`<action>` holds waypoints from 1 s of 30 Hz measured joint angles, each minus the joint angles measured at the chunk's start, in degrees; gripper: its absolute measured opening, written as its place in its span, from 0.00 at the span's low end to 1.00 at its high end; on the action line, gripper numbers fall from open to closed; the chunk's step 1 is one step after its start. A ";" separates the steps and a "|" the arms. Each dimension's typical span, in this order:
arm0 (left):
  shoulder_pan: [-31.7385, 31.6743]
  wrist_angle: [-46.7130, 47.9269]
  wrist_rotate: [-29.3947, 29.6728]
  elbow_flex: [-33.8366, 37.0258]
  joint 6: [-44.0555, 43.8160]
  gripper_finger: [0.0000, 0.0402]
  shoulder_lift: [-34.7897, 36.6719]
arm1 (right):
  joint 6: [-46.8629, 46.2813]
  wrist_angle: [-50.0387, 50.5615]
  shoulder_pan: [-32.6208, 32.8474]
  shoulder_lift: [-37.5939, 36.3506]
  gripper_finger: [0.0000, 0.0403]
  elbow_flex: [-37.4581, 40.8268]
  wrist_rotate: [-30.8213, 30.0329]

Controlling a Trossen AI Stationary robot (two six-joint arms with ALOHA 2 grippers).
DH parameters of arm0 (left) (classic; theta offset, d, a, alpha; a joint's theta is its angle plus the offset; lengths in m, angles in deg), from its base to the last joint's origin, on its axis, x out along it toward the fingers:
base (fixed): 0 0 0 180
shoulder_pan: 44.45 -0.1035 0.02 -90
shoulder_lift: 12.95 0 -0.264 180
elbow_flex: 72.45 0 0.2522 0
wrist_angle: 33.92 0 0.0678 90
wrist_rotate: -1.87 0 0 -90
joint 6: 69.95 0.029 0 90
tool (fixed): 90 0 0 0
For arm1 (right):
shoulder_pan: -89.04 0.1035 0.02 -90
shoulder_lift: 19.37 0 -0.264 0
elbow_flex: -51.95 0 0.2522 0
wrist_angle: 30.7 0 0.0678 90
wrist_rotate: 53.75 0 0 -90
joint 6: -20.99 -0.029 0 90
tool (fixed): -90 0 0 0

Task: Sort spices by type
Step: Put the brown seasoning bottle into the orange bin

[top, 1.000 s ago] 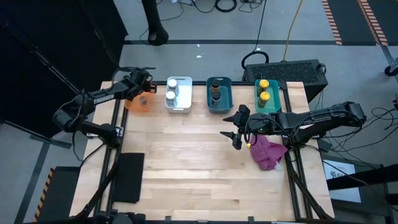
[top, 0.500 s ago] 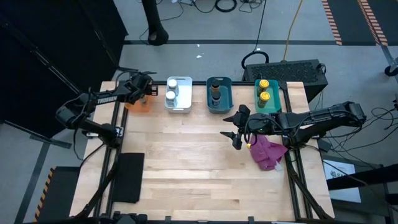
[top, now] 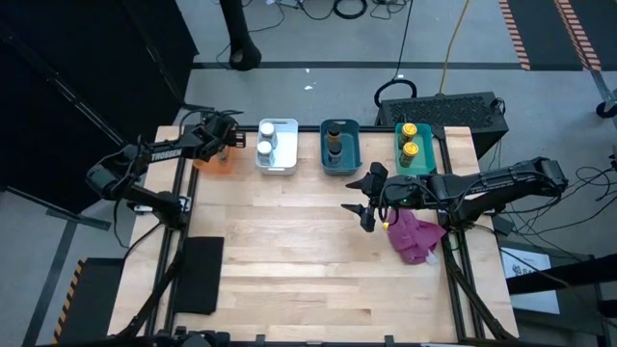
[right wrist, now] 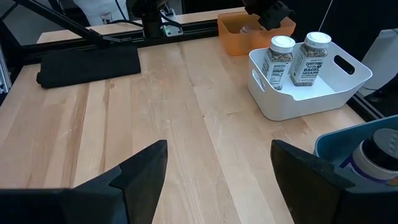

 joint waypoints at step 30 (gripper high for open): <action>0.00 0.04 -0.44 0.00 1.66 0.53 0.02 | 0.00 0.02 0.01 0.00 0.66 0.00 0.01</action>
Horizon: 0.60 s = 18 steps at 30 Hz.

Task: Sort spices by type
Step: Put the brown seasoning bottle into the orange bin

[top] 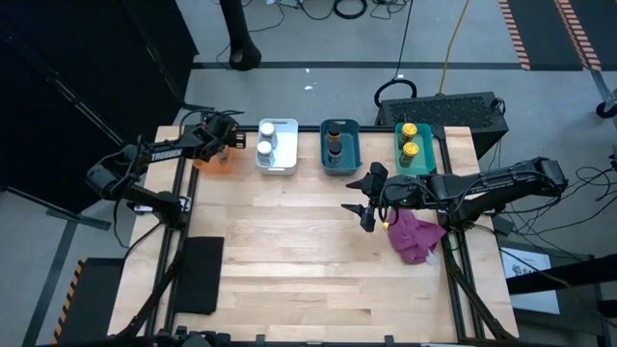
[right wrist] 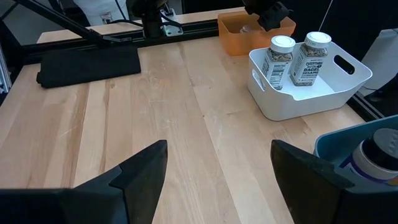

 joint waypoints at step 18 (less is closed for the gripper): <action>0.17 -0.09 -0.67 0.00 -0.07 0.56 0.02 | 0.00 0.00 0.01 0.00 0.66 0.00 0.00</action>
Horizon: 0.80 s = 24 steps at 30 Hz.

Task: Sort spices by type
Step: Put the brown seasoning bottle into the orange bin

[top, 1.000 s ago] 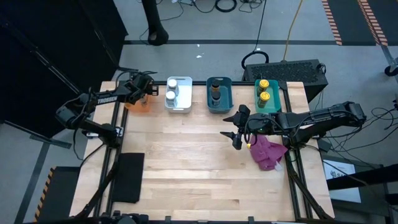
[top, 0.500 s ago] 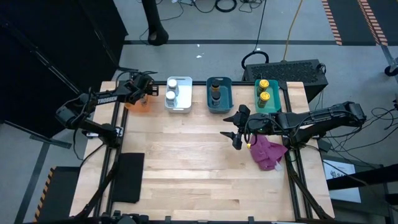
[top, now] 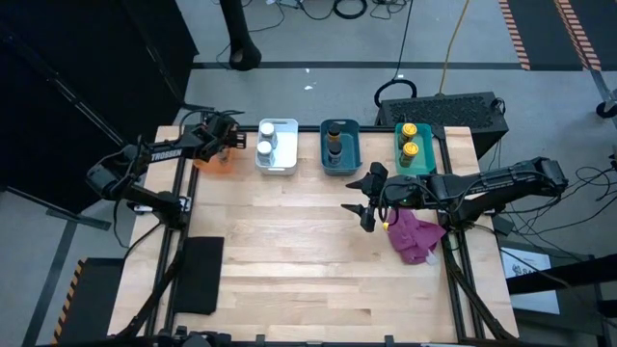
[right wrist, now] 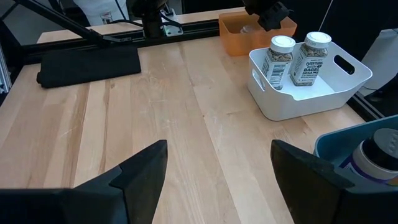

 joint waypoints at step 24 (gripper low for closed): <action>-0.24 11.27 -2.56 -2.96 4.53 0.63 9.30 | 0.00 0.00 -0.02 0.00 0.66 0.00 0.00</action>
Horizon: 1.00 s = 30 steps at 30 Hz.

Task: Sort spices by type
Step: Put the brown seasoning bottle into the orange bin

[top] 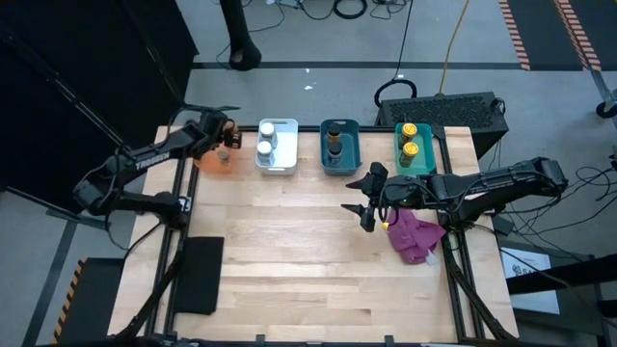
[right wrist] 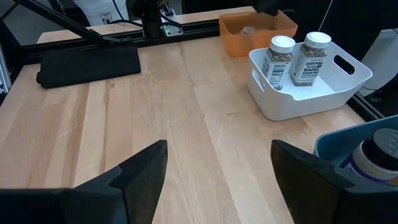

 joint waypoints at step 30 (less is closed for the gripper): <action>-8.76 10.67 -15.81 -10.79 6.26 0.51 -15.07 | 2.82 -0.63 -1.11 0.00 0.66 -0.02 -0.02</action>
